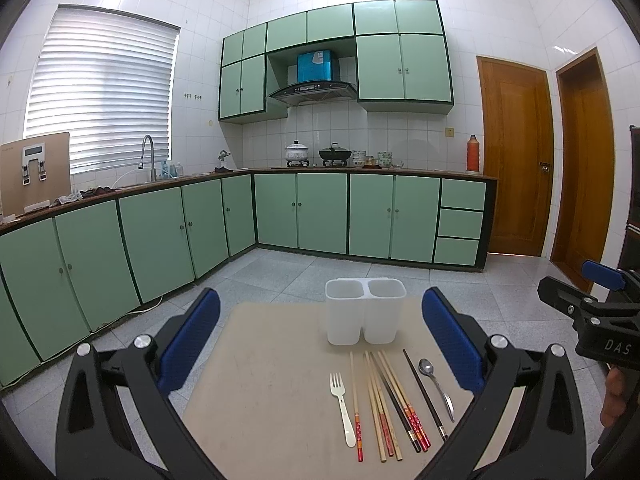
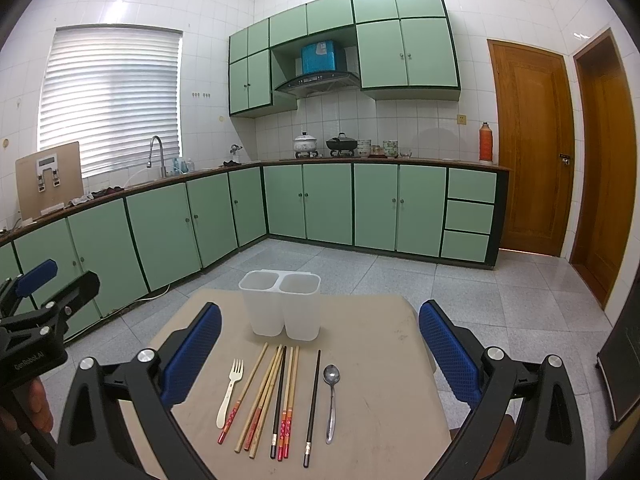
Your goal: Organize utensils
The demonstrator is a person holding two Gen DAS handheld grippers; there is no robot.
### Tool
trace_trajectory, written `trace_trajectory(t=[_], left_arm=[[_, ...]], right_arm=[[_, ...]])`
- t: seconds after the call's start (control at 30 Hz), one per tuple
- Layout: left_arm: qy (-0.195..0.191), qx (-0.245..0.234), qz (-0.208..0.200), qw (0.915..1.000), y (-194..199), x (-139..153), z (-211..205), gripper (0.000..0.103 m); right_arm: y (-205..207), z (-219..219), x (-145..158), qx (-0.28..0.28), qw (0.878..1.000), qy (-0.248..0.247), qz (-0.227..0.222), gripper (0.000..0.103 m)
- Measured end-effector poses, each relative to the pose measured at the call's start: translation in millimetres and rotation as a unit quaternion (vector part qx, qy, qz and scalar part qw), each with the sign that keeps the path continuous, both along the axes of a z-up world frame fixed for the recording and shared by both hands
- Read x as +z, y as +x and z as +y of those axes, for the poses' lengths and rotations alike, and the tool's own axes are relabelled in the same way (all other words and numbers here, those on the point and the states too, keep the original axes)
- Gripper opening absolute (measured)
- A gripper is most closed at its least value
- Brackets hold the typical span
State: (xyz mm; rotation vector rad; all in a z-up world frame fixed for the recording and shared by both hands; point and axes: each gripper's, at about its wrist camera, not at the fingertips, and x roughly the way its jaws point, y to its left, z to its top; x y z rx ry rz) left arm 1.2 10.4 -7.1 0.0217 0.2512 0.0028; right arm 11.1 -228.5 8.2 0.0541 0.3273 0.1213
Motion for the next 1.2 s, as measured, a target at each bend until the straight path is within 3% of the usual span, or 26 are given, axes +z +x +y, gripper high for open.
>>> trace_trajectory(t=[1.2], left_arm=[[0.000,0.001,0.002,1.0000,2.0,-2.2,-1.4,0.098]], right_arm=[[2.1,-2.2,-6.0,-0.001,1.000,0.000,0.003,0.097]])
